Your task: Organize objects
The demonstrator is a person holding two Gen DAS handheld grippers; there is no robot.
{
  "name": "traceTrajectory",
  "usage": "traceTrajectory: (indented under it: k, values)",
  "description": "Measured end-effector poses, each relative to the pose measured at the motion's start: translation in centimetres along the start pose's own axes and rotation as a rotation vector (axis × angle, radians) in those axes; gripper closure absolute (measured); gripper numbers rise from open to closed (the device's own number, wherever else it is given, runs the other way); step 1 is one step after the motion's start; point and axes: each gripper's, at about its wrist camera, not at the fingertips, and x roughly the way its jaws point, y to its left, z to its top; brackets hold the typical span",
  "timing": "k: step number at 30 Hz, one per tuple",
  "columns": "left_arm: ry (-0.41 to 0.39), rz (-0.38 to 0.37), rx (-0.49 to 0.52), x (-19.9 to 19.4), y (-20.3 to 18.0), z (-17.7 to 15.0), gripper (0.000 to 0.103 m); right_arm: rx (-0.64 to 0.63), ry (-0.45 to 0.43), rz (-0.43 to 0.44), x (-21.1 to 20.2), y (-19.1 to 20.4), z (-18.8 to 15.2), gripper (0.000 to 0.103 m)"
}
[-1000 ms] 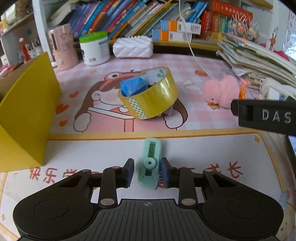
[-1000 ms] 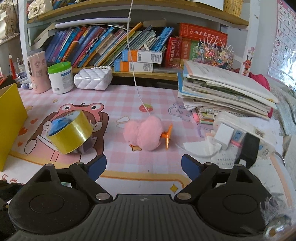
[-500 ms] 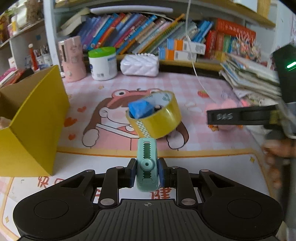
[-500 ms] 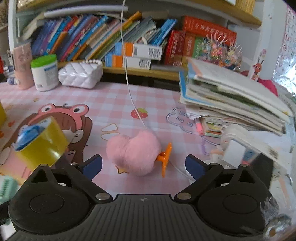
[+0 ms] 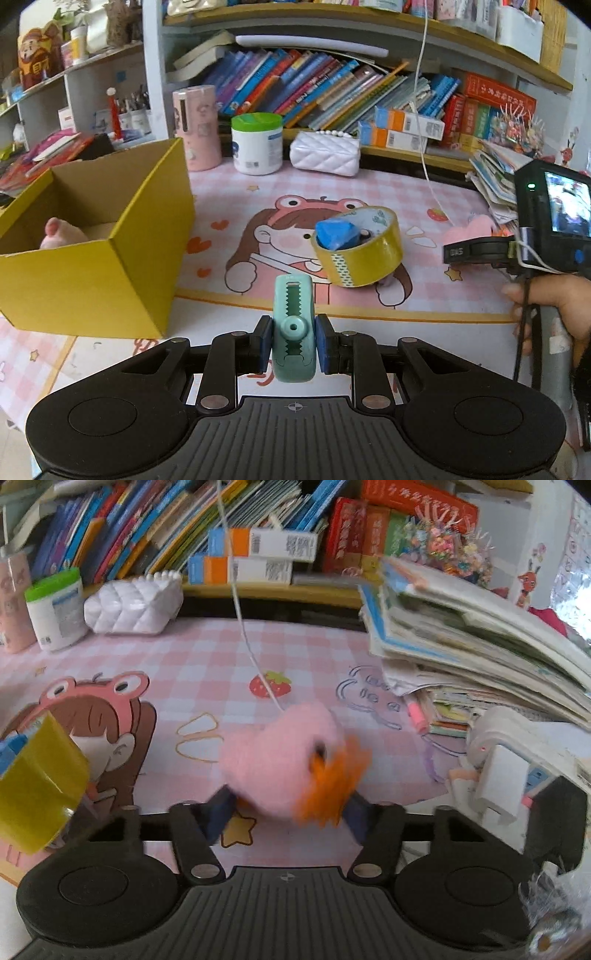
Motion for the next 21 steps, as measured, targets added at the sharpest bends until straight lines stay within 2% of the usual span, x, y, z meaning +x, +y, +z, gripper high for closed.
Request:
traceTrajectory:
  k: [1, 2, 4, 5, 10, 14, 17, 18, 19, 21]
  values:
    - [-0.004, -0.002, -0.002, -0.2, 0.1, -0.1, 0.08, 0.004, -0.012, 0.003, -0.5, -0.1, 0.0, 0.052]
    - [-0.008, -0.004, -0.005, -0.3, 0.2, -0.2, 0.08, 0.005, -0.027, 0.003, -1.2, -0.1, -0.1, 0.061]
    - [-0.016, -0.013, -0.01, -0.5, 0.2, -0.4, 0.08, 0.013, -0.025, 0.02, -2.2, -0.3, -0.1, 0.087]
    - [-0.019, -0.018, -0.011, -0.6, 0.3, -0.4, 0.08, 0.027, -0.017, 0.035, -2.8, -0.3, -0.4, 0.092]
    - [-0.045, -0.042, -0.022, -1.4, 0.5, -0.5, 0.08, -0.005, 0.012, 0.098, -6.0, 0.3, -2.6, 0.093]
    - [-0.06, -0.044, -0.029, -1.8, 0.8, -0.5, 0.08, -0.041, -0.004, 0.092, -7.4, 0.6, -3.8, 0.093]
    - [-0.065, -0.04, -0.035, -2.1, 1.1, -0.6, 0.08, -0.025, -0.03, 0.062, -7.6, 0.1, -3.8, 0.086]
    - [-0.066, -0.037, -0.036, -2.2, 1.2, -0.7, 0.08, -0.022, -0.04, 0.05, -7.7, -0.2, -3.8, 0.07]
    - [-0.064, -0.035, -0.038, -2.3, 1.3, -0.8, 0.08, -0.016, -0.048, 0.038, -7.6, -0.4, -3.8, 0.044]
    - [-0.055, -0.03, -0.041, -2.3, 1.4, -0.8, 0.08, -0.006, -0.069, 0.009, -7.6, -0.7, -3.8, 0.025]
